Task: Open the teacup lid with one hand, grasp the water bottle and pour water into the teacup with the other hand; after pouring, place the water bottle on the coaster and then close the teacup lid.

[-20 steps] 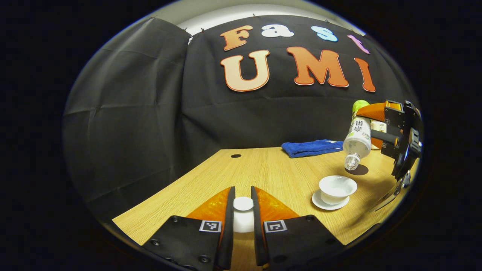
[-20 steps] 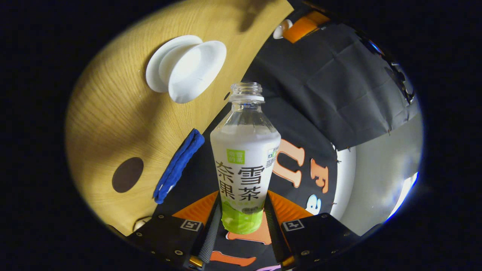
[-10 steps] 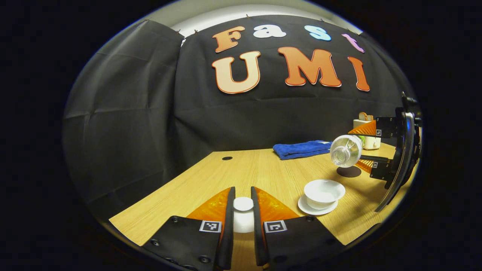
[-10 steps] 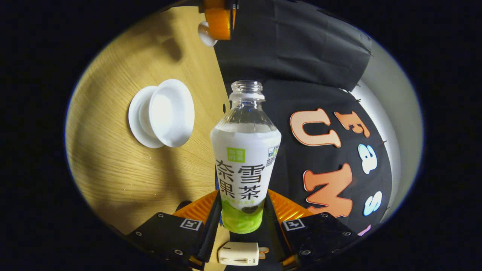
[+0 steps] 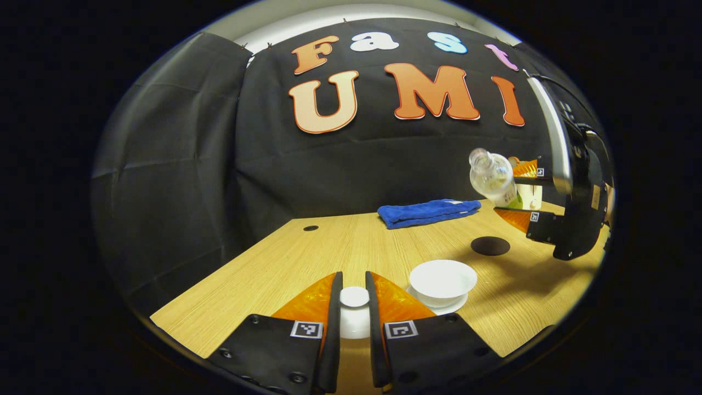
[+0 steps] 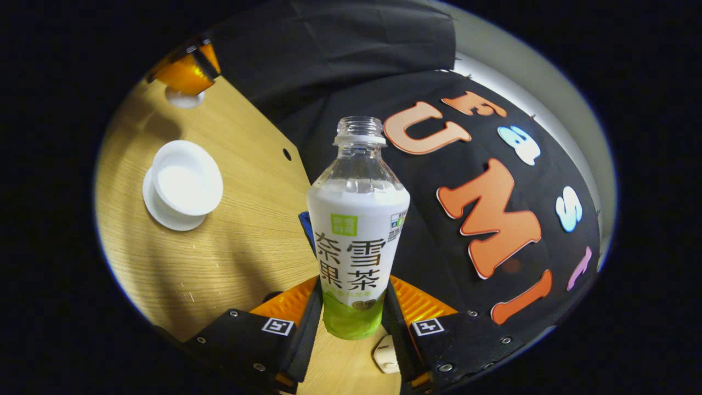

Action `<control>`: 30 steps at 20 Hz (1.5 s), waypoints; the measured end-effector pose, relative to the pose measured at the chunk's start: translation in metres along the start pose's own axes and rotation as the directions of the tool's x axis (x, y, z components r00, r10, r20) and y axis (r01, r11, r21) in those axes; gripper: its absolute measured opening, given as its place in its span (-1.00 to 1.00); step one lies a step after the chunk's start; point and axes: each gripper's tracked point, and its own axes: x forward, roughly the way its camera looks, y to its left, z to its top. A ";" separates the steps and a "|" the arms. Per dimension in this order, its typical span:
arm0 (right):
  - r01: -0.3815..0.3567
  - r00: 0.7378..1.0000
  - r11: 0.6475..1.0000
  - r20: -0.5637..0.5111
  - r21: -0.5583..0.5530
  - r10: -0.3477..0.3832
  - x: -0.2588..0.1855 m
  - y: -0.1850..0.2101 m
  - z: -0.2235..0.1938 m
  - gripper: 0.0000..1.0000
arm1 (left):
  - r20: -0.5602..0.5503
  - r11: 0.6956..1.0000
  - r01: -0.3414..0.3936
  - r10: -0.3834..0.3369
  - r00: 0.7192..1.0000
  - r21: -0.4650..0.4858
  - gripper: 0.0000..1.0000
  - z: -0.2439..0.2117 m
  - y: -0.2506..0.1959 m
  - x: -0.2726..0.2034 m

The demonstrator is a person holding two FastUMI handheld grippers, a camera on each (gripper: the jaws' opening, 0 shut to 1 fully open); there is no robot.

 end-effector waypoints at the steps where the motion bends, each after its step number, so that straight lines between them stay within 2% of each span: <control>1: -0.004 1.000 0.997 -0.011 0.074 0.005 0.002 -0.003 -0.006 0.27 | -0.003 1.000 0.003 -0.003 1.000 0.001 -0.53 0.000 -0.004 0.000; 3: -0.044 0.999 0.975 -0.016 0.217 0.048 0.005 0.000 -0.013 0.27 | -0.007 1.000 0.013 -0.013 1.000 0.000 -0.46 -0.002 -0.011 -0.001; 4: -0.045 0.998 0.961 -0.022 0.274 0.054 0.005 -0.001 -0.016 0.28 | -0.008 1.000 0.021 -0.021 1.000 0.003 -0.53 -0.002 -0.016 -0.001; 6: -0.043 0.997 0.930 -0.047 0.366 0.065 0.007 -0.004 -0.027 0.27 | -0.008 1.000 0.029 -0.029 1.000 0.012 -0.46 -0.002 -0.022 -0.002; 8: -0.058 0.995 0.887 -0.046 0.457 0.089 0.010 -0.004 -0.030 0.28 | -0.006 0.999 0.034 -0.034 0.999 0.016 -0.46 -0.001 -0.026 -0.001; 9: -0.071 0.993 0.860 -0.042 0.506 0.107 0.013 -0.001 -0.032 0.28 | -0.004 0.999 0.033 -0.033 0.999 0.016 -0.53 0.001 -0.027 -0.002; 10: -0.082 0.992 0.830 -0.036 0.552 0.122 0.015 0.000 -0.033 0.28 | -0.004 0.999 0.033 -0.033 0.999 0.014 -0.46 0.001 -0.028 -0.001; 14: -0.102 0.984 0.739 -0.043 0.666 0.174 0.024 0.007 -0.041 0.28 | 0.004 0.999 0.036 -0.036 0.999 0.000 -0.53 0.003 -0.030 0.000; 15: -0.108 0.982 0.717 -0.038 0.689 0.185 0.026 0.010 -0.044 0.28 | 0.010 0.999 0.041 -0.041 0.999 -0.005 -0.46 0.005 -0.031 0.001; 17: -0.119 0.979 0.675 -0.030 0.728 0.204 0.030 0.014 -0.045 0.27 | 0.026 0.999 0.052 -0.052 0.998 0.008 -0.46 0.011 -0.033 0.004; 18: -0.119 0.978 0.663 -0.028 0.739 0.208 0.032 0.016 -0.046 0.28 | 0.034 0.999 0.054 -0.054 0.998 0.008 -0.53 0.013 -0.033 0.006; 19: -0.117 0.977 0.654 -0.031 0.748 0.210 0.033 0.017 -0.048 0.28 | 0.040 0.998 0.059 -0.059 0.997 0.005 -0.46 0.016 -0.035 0.009; 20: -0.112 0.977 0.646 -0.036 0.755 0.211 0.035 0.018 -0.051 0.28 | 0.045 0.998 0.063 -0.063 0.997 0.004 -0.54 0.019 -0.036 0.011; 22: -0.112 0.973 0.626 -0.042 0.772 0.226 0.038 0.023 -0.057 0.28 | 0.057 0.997 0.075 -0.075 0.996 -0.001 -0.46 0.023 -0.042 0.013; 25: -0.115 0.969 0.596 -0.044 0.795 0.245 0.040 0.030 -0.061 0.29 | 0.069 0.995 0.096 -0.094 0.993 -0.026 -0.46 0.026 -0.049 0.019; 28: -0.111 0.963 0.582 -0.056 0.805 0.262 0.039 0.035 -0.068 0.29 | 0.073 0.993 0.105 -0.101 0.992 -0.047 -0.46 0.029 -0.052 0.023; 30: -0.113 0.962 0.588 -0.060 0.801 0.267 0.038 0.038 -0.070 0.28 | 0.076 0.992 0.113 -0.108 0.991 -0.060 -0.46 0.031 -0.055 0.026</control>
